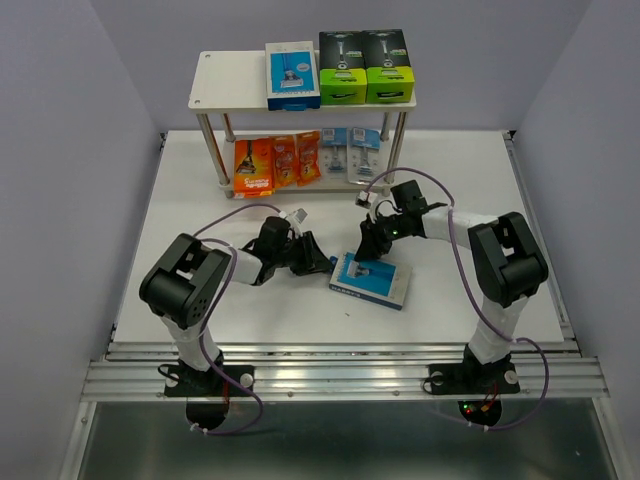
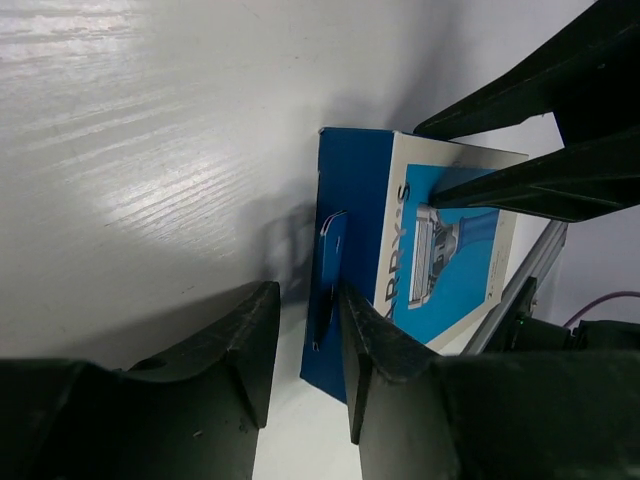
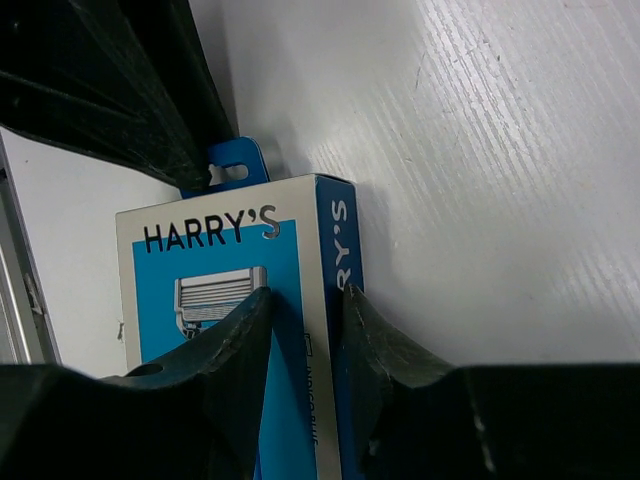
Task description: Place and organize the shaving razors onto the shelf
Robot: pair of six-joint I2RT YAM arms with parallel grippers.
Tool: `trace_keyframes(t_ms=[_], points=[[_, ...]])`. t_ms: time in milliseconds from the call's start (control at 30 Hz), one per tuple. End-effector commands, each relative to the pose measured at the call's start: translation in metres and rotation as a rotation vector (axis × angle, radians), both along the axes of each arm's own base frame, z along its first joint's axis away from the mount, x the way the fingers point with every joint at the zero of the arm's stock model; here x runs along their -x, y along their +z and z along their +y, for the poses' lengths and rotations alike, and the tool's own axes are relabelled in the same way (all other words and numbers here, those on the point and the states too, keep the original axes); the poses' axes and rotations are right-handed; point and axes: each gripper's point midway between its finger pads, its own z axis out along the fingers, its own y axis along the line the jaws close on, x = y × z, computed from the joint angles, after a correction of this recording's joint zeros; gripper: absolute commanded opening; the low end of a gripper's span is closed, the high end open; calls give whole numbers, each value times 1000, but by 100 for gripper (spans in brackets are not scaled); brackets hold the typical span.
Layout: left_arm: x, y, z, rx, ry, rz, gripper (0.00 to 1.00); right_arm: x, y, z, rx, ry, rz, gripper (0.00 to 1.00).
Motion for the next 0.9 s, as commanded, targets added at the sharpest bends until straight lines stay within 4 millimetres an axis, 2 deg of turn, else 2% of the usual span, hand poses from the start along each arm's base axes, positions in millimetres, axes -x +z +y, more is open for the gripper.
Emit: trace_keyframes(t_ms=[0, 100, 167, 200, 300, 333, 467, 567, 600, 633, 667, 700, 733, 767, 800, 833, 867], points=[[-4, 7, -8, 30, -54, -49, 41, 8, -20, -7, 69, 15, 43, 36], [-1, 5, -11, 44, -87, -48, 39, 7, -21, -7, 72, 14, 47, 35], [2, 6, -15, 63, -116, -45, 31, 6, -22, -8, 77, 12, 47, 34], [3, 3, -16, 64, -121, -35, 24, 6, -22, -8, 77, 12, 47, 34], [5, 7, -20, 99, -141, -40, 13, 6, -22, -8, 78, 12, 45, 33], [5, 10, -21, 109, -144, -45, 0, 6, -22, -8, 79, 11, 46, 33], [4, 38, -24, 191, -136, -91, 0, 3, -14, -7, 75, -3, 31, 34], [0, 63, -14, 249, -75, -102, 0, -8, 12, -8, 70, -51, -32, 34], [1, 75, -9, 271, -54, -120, 0, -11, 20, -9, 70, -68, -51, 38], [0, 83, -6, 289, -22, -117, 0, -23, 42, -11, 70, -148, -94, 60], [2, 88, -3, 298, -10, -121, 0, -28, 54, -12, 67, -192, -115, 67], [3, 105, -1, 322, -3, -157, 0, -34, 68, -13, 59, -231, -141, 75], [4, 114, 0, 337, 5, -168, 0, -42, 84, -13, 43, -278, -171, 83], [4, 121, 2, 348, 21, -178, 0, -45, 109, -17, 23, -348, -200, 96], [9, 137, 4, 376, 32, -197, 0, -46, 126, -18, 2, -368, -224, 100], [8, 141, 7, 376, 57, -199, 0, -47, 142, -20, -19, -398, -251, 100], [10, 148, 9, 383, 68, -208, 0, -41, 173, -21, -74, -427, -287, 100]])
